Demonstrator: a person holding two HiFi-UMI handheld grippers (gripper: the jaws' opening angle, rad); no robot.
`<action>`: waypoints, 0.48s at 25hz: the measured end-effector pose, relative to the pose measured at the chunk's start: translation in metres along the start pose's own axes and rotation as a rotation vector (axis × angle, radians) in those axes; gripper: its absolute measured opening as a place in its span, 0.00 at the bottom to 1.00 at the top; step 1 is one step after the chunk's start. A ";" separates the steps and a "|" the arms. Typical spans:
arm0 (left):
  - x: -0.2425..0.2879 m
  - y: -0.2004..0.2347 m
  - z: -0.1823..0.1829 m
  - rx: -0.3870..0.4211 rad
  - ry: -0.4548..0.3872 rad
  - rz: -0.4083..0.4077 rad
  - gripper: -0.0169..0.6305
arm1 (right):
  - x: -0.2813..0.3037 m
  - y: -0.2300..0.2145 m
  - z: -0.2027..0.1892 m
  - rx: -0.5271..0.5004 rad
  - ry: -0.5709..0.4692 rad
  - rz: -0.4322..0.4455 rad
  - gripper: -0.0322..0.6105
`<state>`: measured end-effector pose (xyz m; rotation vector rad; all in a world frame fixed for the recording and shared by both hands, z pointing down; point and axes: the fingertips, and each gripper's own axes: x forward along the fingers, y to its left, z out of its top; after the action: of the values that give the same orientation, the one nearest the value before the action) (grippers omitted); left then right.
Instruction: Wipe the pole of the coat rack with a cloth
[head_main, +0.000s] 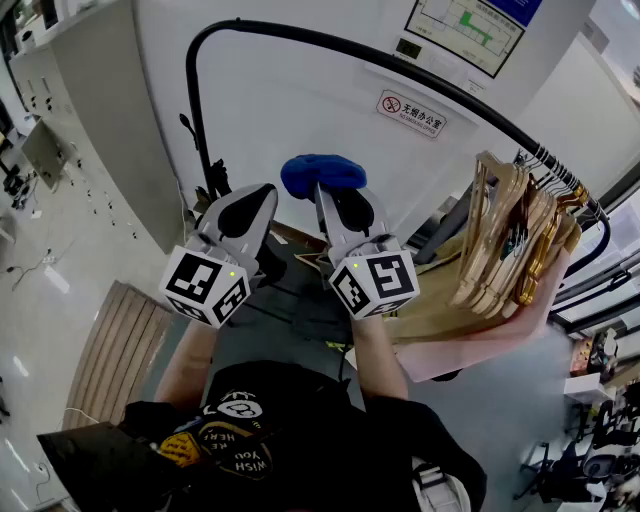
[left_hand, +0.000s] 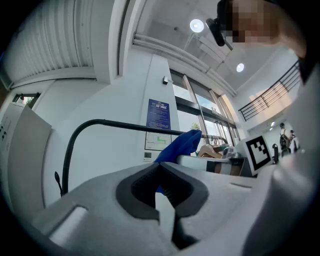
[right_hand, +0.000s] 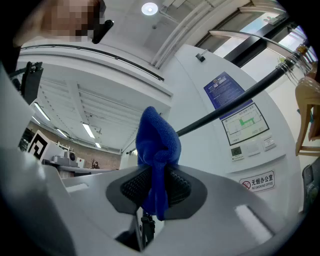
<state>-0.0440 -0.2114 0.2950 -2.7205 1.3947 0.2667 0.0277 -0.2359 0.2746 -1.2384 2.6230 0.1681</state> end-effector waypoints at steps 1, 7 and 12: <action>0.000 0.002 0.001 -0.001 -0.003 0.001 0.03 | 0.003 -0.001 0.000 0.013 -0.001 0.005 0.16; 0.000 0.020 0.005 -0.002 -0.013 0.013 0.03 | 0.026 -0.003 -0.004 0.037 0.005 0.013 0.16; -0.001 0.040 0.009 0.001 -0.022 0.030 0.03 | 0.046 0.005 -0.003 0.021 -0.001 0.032 0.16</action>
<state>-0.0780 -0.2323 0.2874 -2.6889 1.4308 0.2972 -0.0048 -0.2681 0.2650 -1.1902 2.6379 0.1464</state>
